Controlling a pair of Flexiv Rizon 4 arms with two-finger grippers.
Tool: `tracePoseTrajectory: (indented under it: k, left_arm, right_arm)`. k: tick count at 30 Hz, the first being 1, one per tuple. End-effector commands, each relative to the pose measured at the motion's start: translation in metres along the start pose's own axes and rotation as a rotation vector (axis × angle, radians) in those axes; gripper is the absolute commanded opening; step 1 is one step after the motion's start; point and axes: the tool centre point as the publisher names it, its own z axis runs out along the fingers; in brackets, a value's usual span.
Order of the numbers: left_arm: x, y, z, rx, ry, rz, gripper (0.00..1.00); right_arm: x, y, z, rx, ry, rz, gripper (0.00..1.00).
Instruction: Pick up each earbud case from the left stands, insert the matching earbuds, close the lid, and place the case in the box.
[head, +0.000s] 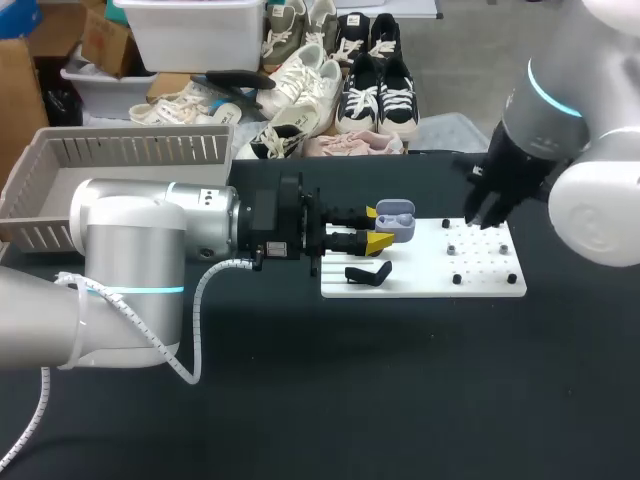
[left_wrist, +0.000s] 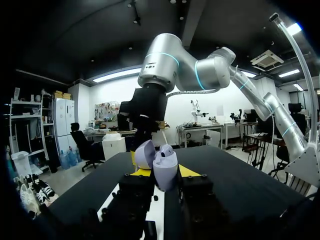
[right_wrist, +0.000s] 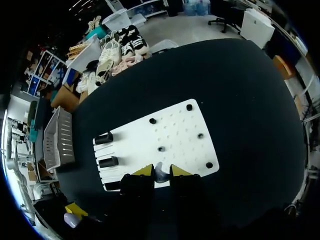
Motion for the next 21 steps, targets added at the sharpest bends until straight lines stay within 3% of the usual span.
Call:
tracePoseTrajectory:
  k: [1, 6, 9, 13, 21]
  left_arm:
    - [0.0, -0.001, 0.0, -0.003, -0.002, 0.001, 0.0]
    - [0.0, -0.001, 0.0, -0.003, -0.002, 0.001, 0.0]
    - [0.0, -0.001, 0.0, -0.003, -0.002, 0.001, 0.0]
    - [0.0, -0.001, 0.0, -0.003, -0.002, 0.001, 0.0]
    - [0.0, -0.001, 0.0, -0.003, -0.002, 0.001, 0.0]
  right_arm:
    - [0.01, 0.0, -0.057, -0.019, -0.025, -0.029, 0.0]
    - [0.019, 0.013, -0.095, -0.003, -0.021, -0.121, 0.0]
    - [0.027, 0.021, -0.11, 0.053, 0.025, -0.194, 0.0]
    - [0.041, 0.033, -0.123, 0.116, 0.132, -0.297, 0.0]
    - [0.071, 0.07, -0.136, 0.164, 0.157, -0.416, 0.0]
